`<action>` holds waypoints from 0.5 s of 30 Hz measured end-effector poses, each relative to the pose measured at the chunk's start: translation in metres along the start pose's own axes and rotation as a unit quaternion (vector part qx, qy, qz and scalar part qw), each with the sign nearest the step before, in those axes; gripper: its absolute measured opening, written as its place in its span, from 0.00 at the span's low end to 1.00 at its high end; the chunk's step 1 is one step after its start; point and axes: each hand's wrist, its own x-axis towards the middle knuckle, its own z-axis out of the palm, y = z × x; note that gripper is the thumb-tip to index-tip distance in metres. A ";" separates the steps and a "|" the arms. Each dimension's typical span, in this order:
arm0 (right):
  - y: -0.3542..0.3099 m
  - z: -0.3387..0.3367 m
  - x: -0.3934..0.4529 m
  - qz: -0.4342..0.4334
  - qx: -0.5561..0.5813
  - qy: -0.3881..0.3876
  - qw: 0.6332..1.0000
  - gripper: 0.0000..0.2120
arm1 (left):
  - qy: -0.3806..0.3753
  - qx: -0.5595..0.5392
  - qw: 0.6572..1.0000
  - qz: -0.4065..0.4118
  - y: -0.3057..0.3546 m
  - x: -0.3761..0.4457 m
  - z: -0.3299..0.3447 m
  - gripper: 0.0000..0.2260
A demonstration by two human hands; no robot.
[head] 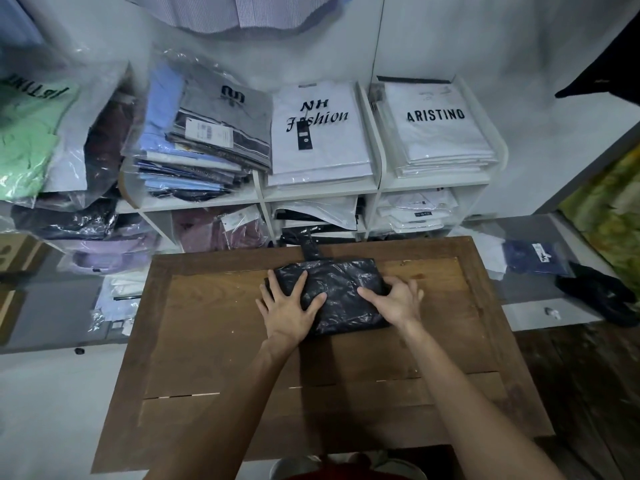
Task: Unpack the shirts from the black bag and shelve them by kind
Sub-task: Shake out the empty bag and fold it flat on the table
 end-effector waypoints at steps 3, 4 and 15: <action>-0.013 0.004 -0.022 -0.050 -0.096 0.043 0.993 0.40 | 0.001 0.015 1.000 -0.024 0.008 -0.008 0.005 0.30; -0.018 0.009 -0.026 -0.076 -0.105 0.031 0.991 0.37 | -0.002 0.017 1.000 -0.023 0.011 -0.011 0.008 0.29; -0.008 0.061 -0.007 -0.072 -0.251 0.037 0.965 0.28 | -0.009 0.135 0.991 -0.017 0.006 -0.004 0.025 0.31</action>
